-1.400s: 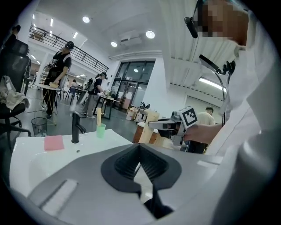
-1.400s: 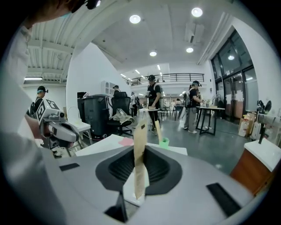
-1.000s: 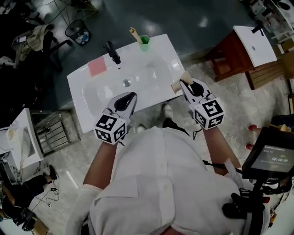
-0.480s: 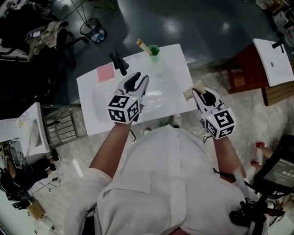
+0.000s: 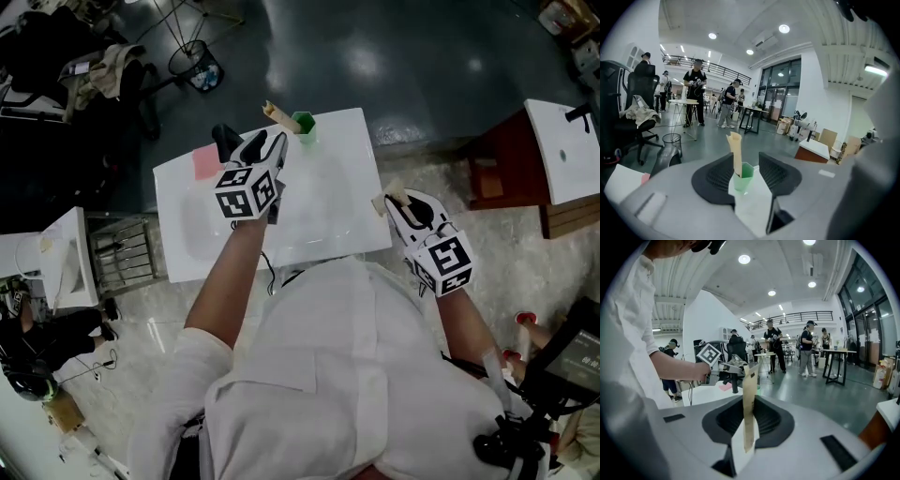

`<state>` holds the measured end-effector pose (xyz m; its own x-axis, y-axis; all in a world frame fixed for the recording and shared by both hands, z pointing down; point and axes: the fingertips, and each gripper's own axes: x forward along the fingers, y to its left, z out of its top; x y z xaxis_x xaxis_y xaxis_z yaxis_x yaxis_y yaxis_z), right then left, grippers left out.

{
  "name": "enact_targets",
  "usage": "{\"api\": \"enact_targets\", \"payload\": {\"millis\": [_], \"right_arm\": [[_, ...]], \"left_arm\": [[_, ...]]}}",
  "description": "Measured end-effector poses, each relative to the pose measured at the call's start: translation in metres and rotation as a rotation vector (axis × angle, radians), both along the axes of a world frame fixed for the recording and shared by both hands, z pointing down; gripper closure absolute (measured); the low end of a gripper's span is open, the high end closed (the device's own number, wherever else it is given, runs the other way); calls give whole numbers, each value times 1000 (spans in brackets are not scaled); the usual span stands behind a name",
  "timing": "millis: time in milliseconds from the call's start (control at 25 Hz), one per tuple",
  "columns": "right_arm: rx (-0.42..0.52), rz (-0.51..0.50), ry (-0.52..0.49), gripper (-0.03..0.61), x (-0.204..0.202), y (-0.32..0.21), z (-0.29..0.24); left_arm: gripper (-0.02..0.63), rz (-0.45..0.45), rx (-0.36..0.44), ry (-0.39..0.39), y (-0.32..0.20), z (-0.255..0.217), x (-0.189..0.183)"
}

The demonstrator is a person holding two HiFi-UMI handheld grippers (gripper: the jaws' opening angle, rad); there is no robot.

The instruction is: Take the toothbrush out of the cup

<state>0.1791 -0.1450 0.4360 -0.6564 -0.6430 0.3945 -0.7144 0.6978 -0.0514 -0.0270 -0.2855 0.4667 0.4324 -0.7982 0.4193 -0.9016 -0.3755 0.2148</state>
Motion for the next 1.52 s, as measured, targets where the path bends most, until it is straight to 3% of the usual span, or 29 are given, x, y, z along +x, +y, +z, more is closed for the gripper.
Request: {"api": "enact_targets", "payload": {"millis": [400,720,840,1520], "right_arm": [[-26,-44,-11,525,35,-29,12],[-11,-11,0,525,49,-33,12],[-7,5,3,525,57,-36,13],[-10,3,-18,525,51,-40,8]], "left_arm": [[433,-110,-52,6,-54,27,7],[444,-146,-65,-2,-65,36,-2],[523,-156,-56,-15,-66,35,-5],[534,-138,32,-10,-60,-14,-7]]}}
